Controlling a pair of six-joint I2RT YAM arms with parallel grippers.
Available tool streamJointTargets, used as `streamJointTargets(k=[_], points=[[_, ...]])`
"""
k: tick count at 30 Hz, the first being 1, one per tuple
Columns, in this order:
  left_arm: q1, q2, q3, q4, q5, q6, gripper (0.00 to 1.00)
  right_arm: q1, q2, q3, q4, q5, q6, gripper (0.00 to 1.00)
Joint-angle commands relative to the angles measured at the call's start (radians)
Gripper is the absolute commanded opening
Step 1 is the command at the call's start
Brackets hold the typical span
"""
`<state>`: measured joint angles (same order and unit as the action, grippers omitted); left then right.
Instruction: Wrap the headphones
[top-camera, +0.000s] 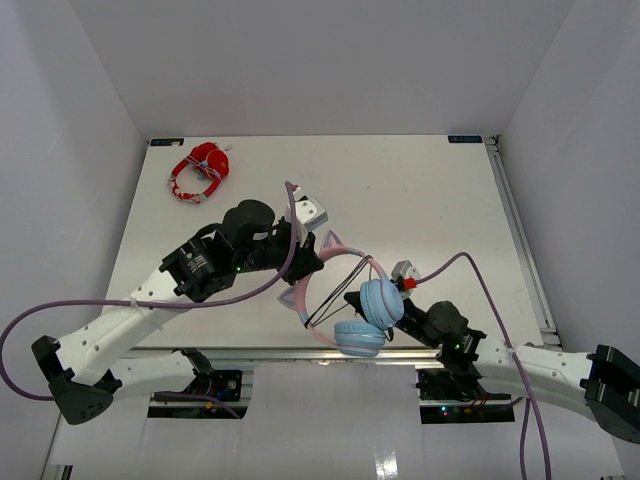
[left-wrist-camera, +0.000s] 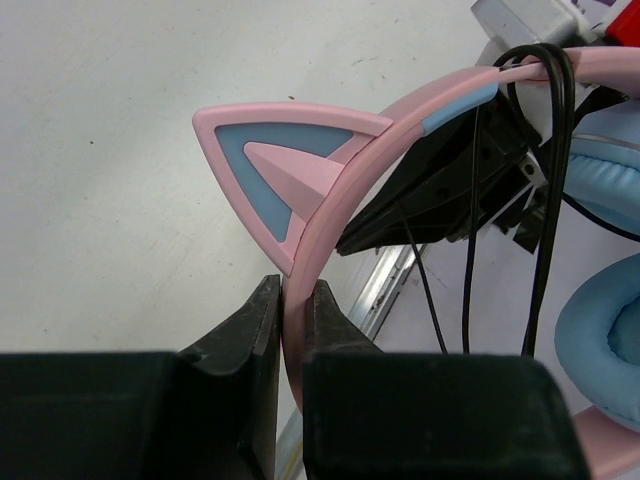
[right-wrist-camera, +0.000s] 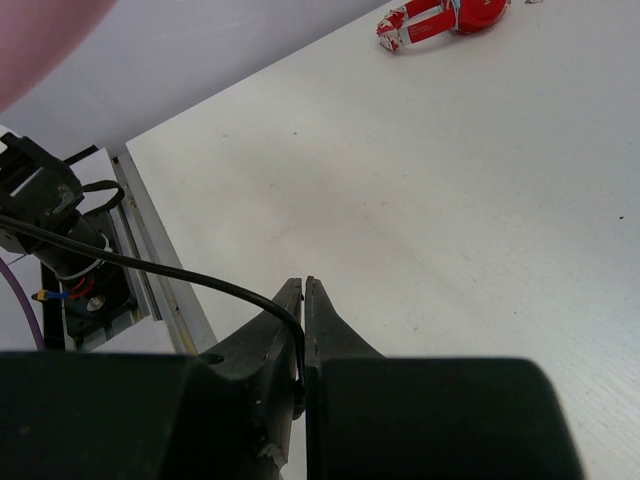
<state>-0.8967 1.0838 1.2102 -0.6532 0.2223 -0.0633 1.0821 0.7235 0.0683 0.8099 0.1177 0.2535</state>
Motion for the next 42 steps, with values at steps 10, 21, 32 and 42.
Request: streamJointTargets(k=[10, 21, 32, 42], points=[[-0.002, -0.039, 0.054, 0.052, -0.278, 0.148, 0.00, -0.007, -0.183, 0.009, -0.207, 0.134, -0.029, 0.08], [-0.003, -0.079, 0.083, 0.086, -0.361, 0.193, 0.00, -0.007, -0.134, 0.070, -0.215, 0.217, -0.079, 0.08], [-0.003, -0.087, 0.068, 0.104, 0.013, 0.119, 0.00, -0.007, -0.011, 0.122, -0.114, 0.187, -0.109, 0.08], [-0.002, -0.063, 0.022, 0.061, 0.184, 0.142, 0.00, -0.008, 0.023, 0.153, -0.081, 0.193, -0.158, 0.08]])
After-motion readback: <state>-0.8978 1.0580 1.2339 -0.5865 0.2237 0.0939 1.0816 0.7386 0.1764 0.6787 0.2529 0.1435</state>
